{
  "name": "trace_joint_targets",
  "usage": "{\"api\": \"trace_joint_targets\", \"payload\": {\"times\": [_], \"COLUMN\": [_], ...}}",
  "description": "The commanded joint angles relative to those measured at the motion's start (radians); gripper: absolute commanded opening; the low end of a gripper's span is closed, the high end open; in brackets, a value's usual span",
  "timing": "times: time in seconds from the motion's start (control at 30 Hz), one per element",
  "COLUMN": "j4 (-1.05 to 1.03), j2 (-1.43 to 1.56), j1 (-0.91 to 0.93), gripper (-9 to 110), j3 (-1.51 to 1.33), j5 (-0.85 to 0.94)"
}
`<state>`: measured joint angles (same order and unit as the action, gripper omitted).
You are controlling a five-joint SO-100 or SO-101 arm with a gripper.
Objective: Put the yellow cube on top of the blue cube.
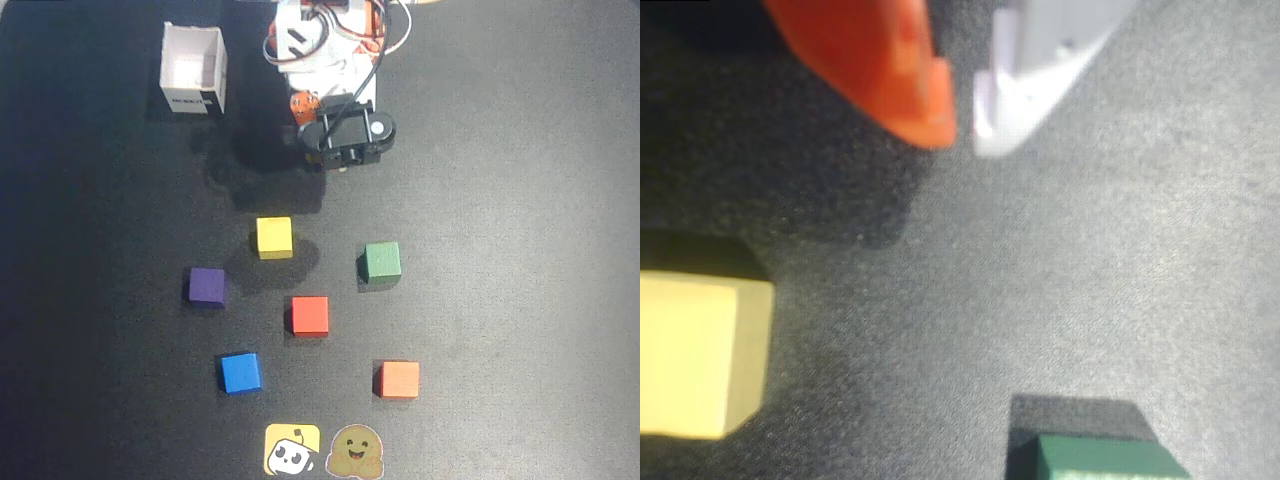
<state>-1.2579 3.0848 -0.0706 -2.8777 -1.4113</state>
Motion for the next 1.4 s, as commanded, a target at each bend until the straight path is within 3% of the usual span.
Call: {"api": "trace_joint_targets", "payload": {"times": [0.0, 0.2, 0.3, 0.47, 0.9, 1.37], "j4": [-0.003, -0.003, -0.006, -0.009, -0.017, 0.101], "j2": [0.008, 0.008, 0.008, 0.008, -0.02, -0.657], "j1": [0.005, 0.006, 0.006, 0.006, 0.055, 0.153], "gripper": [0, 0, 0, 8, 12, 13], "j3": [0.005, 0.005, 0.005, 0.005, 0.04, 0.368], "j5": [0.006, 0.0, -0.086, -0.147, -0.158, -0.124]}}
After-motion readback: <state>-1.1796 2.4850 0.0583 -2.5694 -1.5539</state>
